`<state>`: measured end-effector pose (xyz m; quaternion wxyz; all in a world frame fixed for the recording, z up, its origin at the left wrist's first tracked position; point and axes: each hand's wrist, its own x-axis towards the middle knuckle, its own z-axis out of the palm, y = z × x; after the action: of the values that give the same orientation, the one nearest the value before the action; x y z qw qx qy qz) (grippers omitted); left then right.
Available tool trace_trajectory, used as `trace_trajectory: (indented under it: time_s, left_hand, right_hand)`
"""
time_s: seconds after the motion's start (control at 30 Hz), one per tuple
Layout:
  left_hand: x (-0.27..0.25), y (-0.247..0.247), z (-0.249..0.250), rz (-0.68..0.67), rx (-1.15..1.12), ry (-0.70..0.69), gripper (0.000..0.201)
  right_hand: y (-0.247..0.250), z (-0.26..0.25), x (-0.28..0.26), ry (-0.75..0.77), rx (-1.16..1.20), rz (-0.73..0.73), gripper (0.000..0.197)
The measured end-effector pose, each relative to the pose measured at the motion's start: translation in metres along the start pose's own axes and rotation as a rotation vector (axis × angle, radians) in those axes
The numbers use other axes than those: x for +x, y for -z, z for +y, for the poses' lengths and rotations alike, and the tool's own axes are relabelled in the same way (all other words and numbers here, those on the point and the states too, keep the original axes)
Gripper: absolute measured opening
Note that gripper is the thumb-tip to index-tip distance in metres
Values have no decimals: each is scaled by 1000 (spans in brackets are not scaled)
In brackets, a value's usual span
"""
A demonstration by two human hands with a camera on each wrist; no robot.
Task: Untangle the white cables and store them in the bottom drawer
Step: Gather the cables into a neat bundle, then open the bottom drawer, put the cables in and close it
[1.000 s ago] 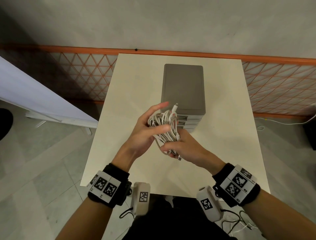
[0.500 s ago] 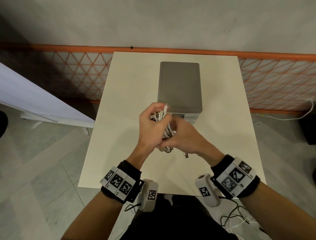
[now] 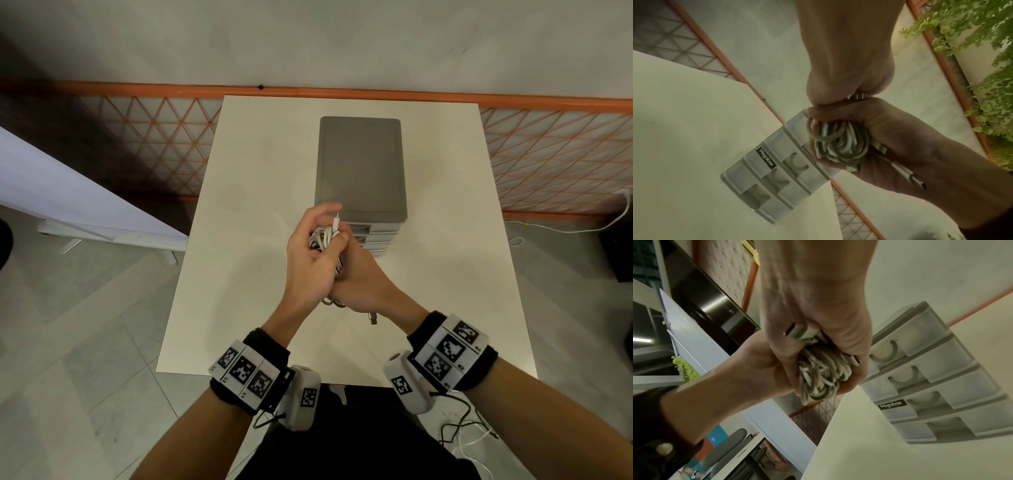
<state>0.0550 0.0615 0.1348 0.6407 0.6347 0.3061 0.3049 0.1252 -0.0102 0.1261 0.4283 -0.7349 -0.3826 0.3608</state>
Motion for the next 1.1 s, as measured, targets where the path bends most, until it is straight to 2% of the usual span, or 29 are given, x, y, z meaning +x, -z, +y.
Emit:
trace_trajectory:
  time_s: [0.1,0.3,0.47,0.6,0.7,0.77,0.87,1.0,1.1]
  left_hand:
    - [-1,-4,-5,36,-58,42,51]
    - [-9,-10,-18,126,-78,78,22]
    - [-10,-14,-25,170,-112,53,20]
    - [0,-8,-28,51,-103,56,20]
    - [11,7,-32,-147,18,13,25]
    - [20,21,-34,-278,185,-62,30]
    - [41,39,-40,-297,464,-276,44]
    - [66,36,-57,-339,830,-581,32]
    - [69,34,-76,-339,925,-668,29]
  right_hand:
    - [-1,8,2,3,-24,-14,73]
    - [-10,21,0,47,-269,83,64]
    - [-9,25,5,39,-359,100,59]
    - [-4,25,8,9,-325,91,59]
    - [5,25,9,-22,-365,33,61]
    - [11,34,7,-65,-525,-25,55]
    - [15,58,3,-152,-796,-116,51]
    - [7,93,6,-195,-948,-234,57]
    - [0,110,18,-220,-974,-267,75]
